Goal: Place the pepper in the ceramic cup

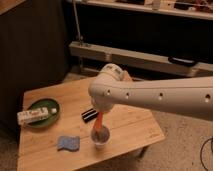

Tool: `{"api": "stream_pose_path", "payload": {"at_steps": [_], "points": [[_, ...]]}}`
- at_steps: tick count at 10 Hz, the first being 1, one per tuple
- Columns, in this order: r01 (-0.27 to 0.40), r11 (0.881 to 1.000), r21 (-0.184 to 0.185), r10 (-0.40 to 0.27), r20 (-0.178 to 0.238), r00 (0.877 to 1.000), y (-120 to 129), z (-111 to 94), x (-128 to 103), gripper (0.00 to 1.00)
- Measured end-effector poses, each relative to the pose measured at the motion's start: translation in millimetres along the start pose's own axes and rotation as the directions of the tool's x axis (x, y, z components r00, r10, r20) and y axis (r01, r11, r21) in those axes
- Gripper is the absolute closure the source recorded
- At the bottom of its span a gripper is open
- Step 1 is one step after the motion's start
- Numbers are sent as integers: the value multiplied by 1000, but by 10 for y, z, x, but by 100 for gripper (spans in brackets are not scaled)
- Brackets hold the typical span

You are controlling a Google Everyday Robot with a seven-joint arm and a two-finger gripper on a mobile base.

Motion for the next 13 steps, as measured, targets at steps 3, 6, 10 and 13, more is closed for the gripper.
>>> {"api": "stream_pose_path", "payload": {"at_steps": [3,6,10,13], "points": [[-44,999,-26,43,-61,997,32,59,-17,100],[-36,999,-8,36,-44,998,67,74,-40,100],[-11,1000,-1,11,-17,1000,85,81,-82,65],[-8,1000,-2,8,-33,999,131,77,-112,41]]}}
